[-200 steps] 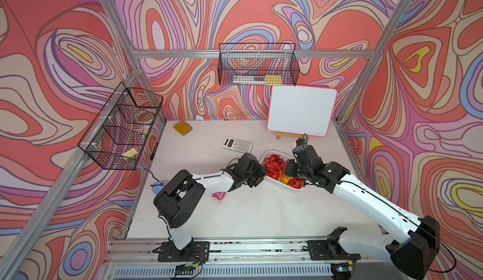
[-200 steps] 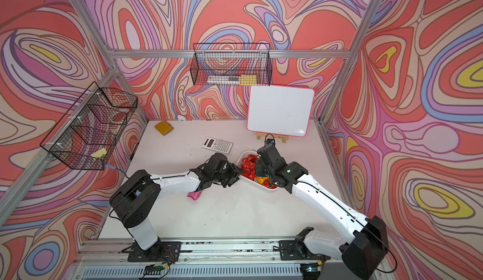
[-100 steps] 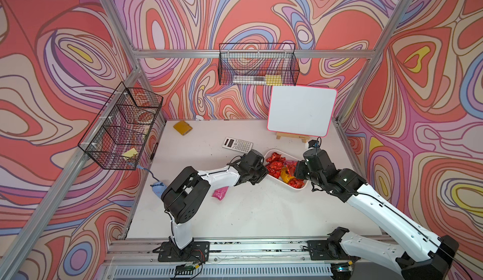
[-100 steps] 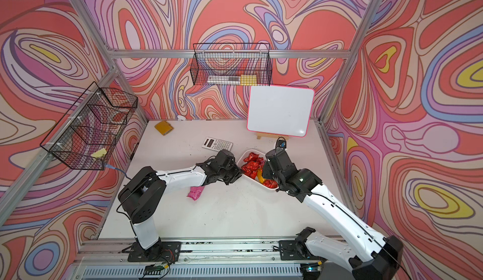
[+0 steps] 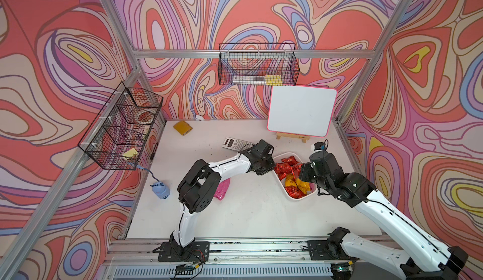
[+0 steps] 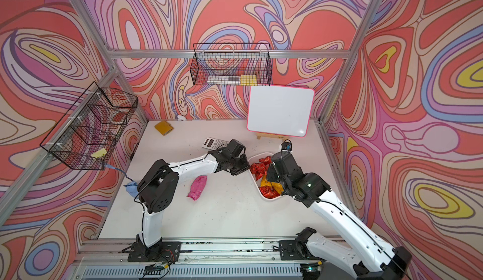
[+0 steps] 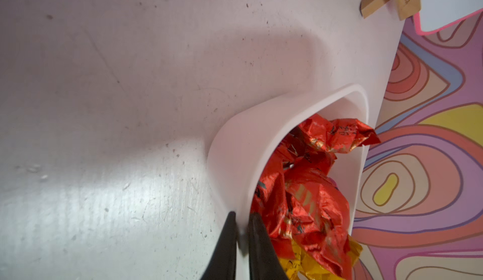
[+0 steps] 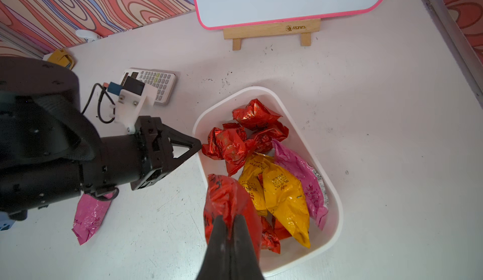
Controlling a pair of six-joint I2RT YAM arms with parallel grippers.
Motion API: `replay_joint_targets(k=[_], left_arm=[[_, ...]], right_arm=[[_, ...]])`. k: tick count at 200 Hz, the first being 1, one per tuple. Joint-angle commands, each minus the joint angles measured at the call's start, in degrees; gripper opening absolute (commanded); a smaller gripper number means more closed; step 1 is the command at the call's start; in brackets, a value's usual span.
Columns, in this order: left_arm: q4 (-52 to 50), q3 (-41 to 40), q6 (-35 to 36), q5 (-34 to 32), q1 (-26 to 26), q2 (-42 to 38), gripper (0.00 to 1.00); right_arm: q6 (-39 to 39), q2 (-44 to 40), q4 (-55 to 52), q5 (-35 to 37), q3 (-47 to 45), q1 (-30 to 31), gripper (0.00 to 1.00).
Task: Take the tea bags out of the storage box
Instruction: Adjust the storage box at the center of the board, then place the tea bag at the center of the board.
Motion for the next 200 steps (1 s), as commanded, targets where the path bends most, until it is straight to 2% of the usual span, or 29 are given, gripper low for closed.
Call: replay_joint_targets(k=[1,28,48,68,82,110,129,171,200], left_arm=[[-7.17,3.08,8.14,0.31,-0.30,2.82,0.13],[-6.01,4.71,9.04,-0.16,-0.26,2.19,0.20],[-4.03,4.09,8.97,-2.23,-0.02,-1.02,0.33],[2.11,-0.62,7.42,-5.46,0.99,-7.30,0.48],[5.34,-5.60,4.85,-8.09,2.35,-12.30,0.54],[8.73,-18.46,-1.88,-12.10,6.38,-24.25,0.56],[7.14,-26.74,-3.73,-15.64,8.55,-33.12,0.56],[-0.14,-40.90,-6.98,-20.68,10.76,-49.78,0.56],[-4.57,-47.65,-9.71,-22.77,10.79,-59.13,0.56]], right_arm=[[0.88,-1.50,-2.34,0.07,-0.14,-0.24,0.00],[0.19,-1.54,-2.27,-3.20,-0.19,-0.22,0.00],[-0.97,-0.66,-1.25,-7.02,-0.06,-0.23,0.00],[-2.85,0.81,1.27,-12.53,-0.09,-0.22,0.00],[-4.42,2.90,5.30,-18.24,-0.81,-0.22,0.00],[-4.29,10.97,13.99,-31.64,-0.77,-0.13,0.00],[-3.22,17.72,20.12,-40.08,-0.39,0.12,0.00],[-6.22,35.76,22.01,-49.03,7.63,2.86,0.00],[-9.49,47.26,18.58,-51.52,16.06,4.51,0.00]])
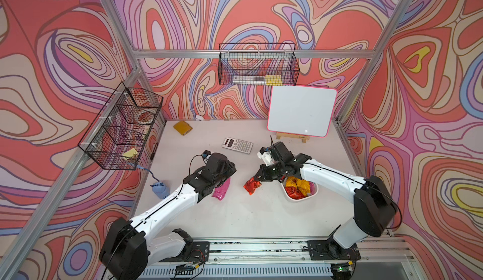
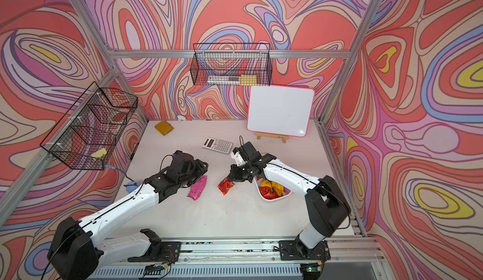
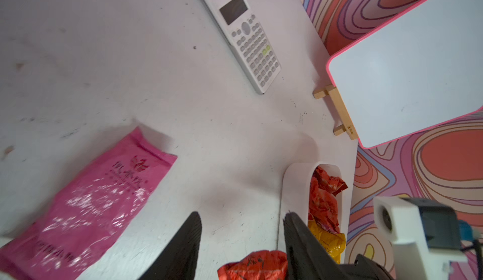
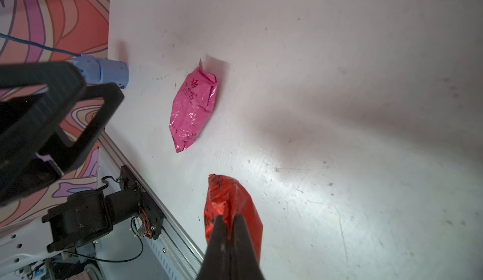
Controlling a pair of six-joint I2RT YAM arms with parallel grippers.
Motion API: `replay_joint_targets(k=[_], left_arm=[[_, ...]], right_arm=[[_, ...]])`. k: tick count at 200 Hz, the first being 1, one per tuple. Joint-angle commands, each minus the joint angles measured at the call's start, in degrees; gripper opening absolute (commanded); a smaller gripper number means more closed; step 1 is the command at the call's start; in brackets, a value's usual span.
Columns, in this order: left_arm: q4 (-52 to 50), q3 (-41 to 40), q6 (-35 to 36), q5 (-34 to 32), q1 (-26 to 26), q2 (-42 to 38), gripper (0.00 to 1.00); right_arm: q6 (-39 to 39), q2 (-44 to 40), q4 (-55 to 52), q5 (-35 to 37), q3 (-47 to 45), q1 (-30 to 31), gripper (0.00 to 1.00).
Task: Take the tea bags out of the storage box
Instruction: Place the tea bag at the center of the board.
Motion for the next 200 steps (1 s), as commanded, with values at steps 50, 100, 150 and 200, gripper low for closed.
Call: replay_joint_targets(k=[50,100,150,200], left_arm=[[-9.59,-8.18,-2.06,-4.78,0.30,-15.02,0.55],[-8.46,-8.01,0.36,-1.66,0.29,-16.09,0.56],[-4.90,-1.59,0.67,0.12,-4.35,-6.82,0.57],[7.92,5.49,-1.80,7.31,-10.97,9.78,0.57]], right_arm=[[-7.39,23.02,-7.65,-6.27,18.10,1.71,0.00],[-7.66,26.50,-8.81,0.93,23.77,1.75,0.25],[-5.84,10.34,-5.44,18.90,15.18,1.58,0.47],[6.84,-7.91,-17.38,39.81,3.26,-0.20,0.47]])
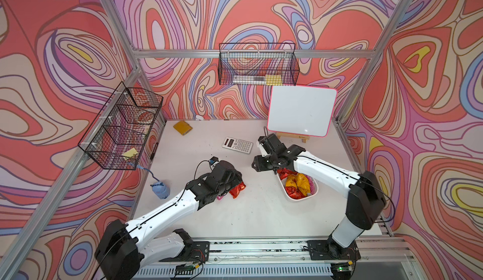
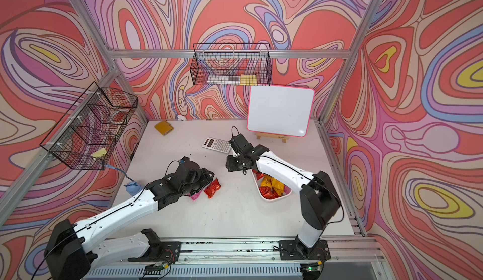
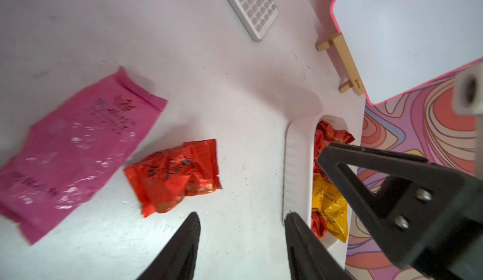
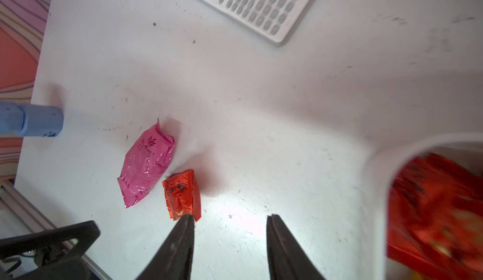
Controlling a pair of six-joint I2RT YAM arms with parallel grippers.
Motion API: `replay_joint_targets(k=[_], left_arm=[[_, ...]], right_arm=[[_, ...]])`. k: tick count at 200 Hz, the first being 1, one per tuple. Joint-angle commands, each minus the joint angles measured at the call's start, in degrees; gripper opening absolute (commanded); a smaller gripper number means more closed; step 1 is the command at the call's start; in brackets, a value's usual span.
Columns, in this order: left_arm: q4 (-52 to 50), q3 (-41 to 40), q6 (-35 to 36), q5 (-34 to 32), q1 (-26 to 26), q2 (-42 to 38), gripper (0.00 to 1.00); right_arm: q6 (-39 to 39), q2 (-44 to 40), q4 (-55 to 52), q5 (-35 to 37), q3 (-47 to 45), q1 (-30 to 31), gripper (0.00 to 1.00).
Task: Take the tea bags out of the storage box
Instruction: Place the tea bag at the center of the board, then adjust the storage box at the center of the board.
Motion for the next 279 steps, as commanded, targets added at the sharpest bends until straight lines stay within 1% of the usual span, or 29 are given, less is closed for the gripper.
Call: replay_joint_targets(k=[1,14,21,28,43,53,64,82,90,105,127,146,169,181,210,241,268,279], left_arm=[[8.47,2.61,-0.95,5.35,-1.54,6.44,0.57],[11.68,4.28,-1.18,8.22,-2.37,10.66,0.57],[13.47,5.29,-1.15,9.62,-2.82,12.88,0.58],[14.97,6.38,-1.25,10.85,-3.35,14.90,0.58],[17.50,8.98,-1.77,13.11,-4.49,19.57,0.59],[18.65,10.77,-2.18,14.29,-5.09,22.68,0.60],[19.74,13.02,-2.45,15.53,-5.76,25.74,0.60],[20.08,16.81,-2.54,17.04,-6.94,30.18,0.60],[20.33,18.15,-2.90,17.89,-7.35,31.98,0.60],[22.33,19.65,-4.03,19.97,-7.57,35.32,0.58],[23.30,21.18,-5.24,21.92,-7.57,39.06,0.55],[21.11,22.13,-4.76,21.37,-7.64,40.52,0.51],[18.43,22.89,-4.07,19.88,-7.55,42.03,0.47],[17.74,23.81,-3.63,20.29,-7.51,43.22,0.44],[13.56,27.11,-0.74,20.06,-7.55,45.73,0.36],[11.18,28.73,1.17,18.54,-7.55,46.34,0.27],[5.92,32.76,5.23,15.57,-7.53,46.90,0.16],[2.86,35.30,7.56,14.49,-7.41,47.58,0.14]], right_arm=[[7.91,-5.49,-8.73,13.55,-5.08,-1.44,0.47],[10.81,-8.54,-11.26,13.55,-7.77,-3.79,0.49],[12.46,-9.74,-11.99,13.10,-8.97,-5.39,0.54],[13.97,-10.99,-12.35,12.70,-9.79,-6.60,0.55],[17.38,-12.99,-13.73,12.85,-9.97,-8.14,0.60],[18.50,-13.82,-15.20,13.28,-9.50,-9.12,0.61],[17.58,-14.57,-17.42,14.47,-8.83,-10.21,0.62],[13.69,-15.52,-20.73,15.92,-9.28,-12.23,0.67],[11.81,-16.10,-20.96,14.42,-10.37,-13.32,0.71],[8.91,-17.49,-19.59,9.95,-13.01,-15.81,0.72],[6.95,-18.62,-19.70,10.31,-15.10,-17.76,0.77],[5.96,-18.17,-18.57,8.40,-16.46,-18.74,0.78],[5.93,-17.08,-16.95,7.13,-18.26,-18.94,0.78],[6.01,-16.71,-15.92,6.64,-19.40,-19.09,0.77],[7.08,-16.70,-14.03,5.69,-21.43,-19.38,0.70],[7.59,-16.85,-13.39,4.94,-23.04,-19.34,0.60],[7.52,-16.71,-12.66,4.90,-24.14,-19.37,0.57],[7.35,-16.37,-12.71,5.35,-24.53,-19.38,0.55]])
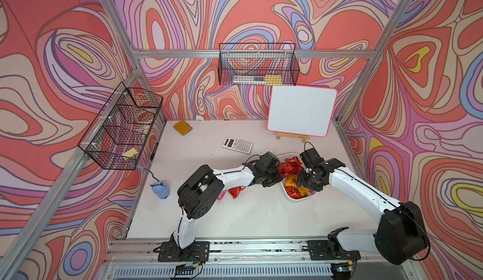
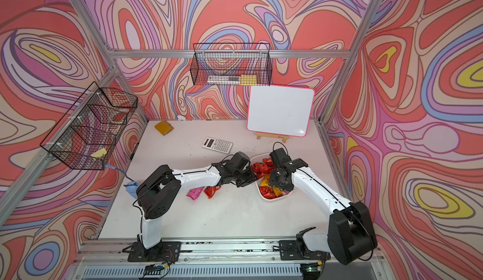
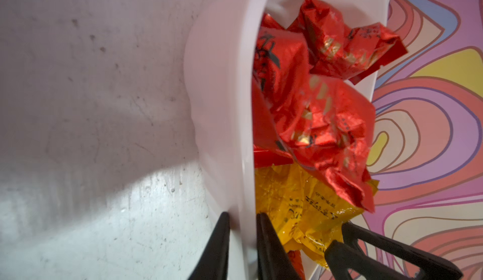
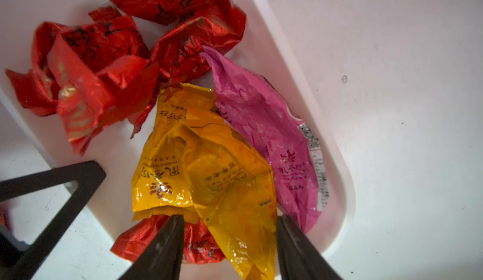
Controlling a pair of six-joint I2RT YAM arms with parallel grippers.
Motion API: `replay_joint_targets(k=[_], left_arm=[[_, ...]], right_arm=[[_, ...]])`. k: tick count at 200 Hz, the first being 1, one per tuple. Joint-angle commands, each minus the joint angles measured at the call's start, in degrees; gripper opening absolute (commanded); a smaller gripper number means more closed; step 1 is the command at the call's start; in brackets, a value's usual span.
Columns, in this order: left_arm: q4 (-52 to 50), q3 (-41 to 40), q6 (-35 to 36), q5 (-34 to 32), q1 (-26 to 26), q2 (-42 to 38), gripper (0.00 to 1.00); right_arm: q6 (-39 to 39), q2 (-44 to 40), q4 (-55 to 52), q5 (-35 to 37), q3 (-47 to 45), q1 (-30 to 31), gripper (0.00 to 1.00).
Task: Take the tea bags out of the storage box
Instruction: Adjust the storage box at the center of the board, then pick up the tea bag from the storage box.
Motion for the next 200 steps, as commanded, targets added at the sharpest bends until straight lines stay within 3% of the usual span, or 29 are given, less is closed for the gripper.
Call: replay_joint_targets(k=[1,36,66,132,170,200], left_arm=[[-7.50,5.17,6.32,-3.58,0.06,1.70,0.14],[-12.55,9.56,9.80,-4.55,0.66,3.44,0.13],[-13.53,11.04,10.67,-5.17,0.75,3.15,0.14],[-12.09,11.31,11.72,-7.34,0.75,-2.98,0.33],[-9.37,7.86,10.53,-9.33,0.83,-8.94,0.39],[-5.25,1.86,7.13,-9.88,1.85,-14.18,0.38]], right_arm=[[0.18,0.56,1.24,0.18,-1.17,-0.32,0.55],[-0.21,0.18,0.65,1.53,-2.03,-0.32,0.52],[-0.50,0.54,2.31,-0.46,-3.12,-0.32,0.44],[-2.43,-1.61,1.98,-0.14,-2.92,-0.32,0.15],[-2.90,-3.89,0.41,-1.16,-2.20,-0.32,0.01],[-3.31,-5.29,-3.67,-0.85,-0.11,-0.32,0.00]])
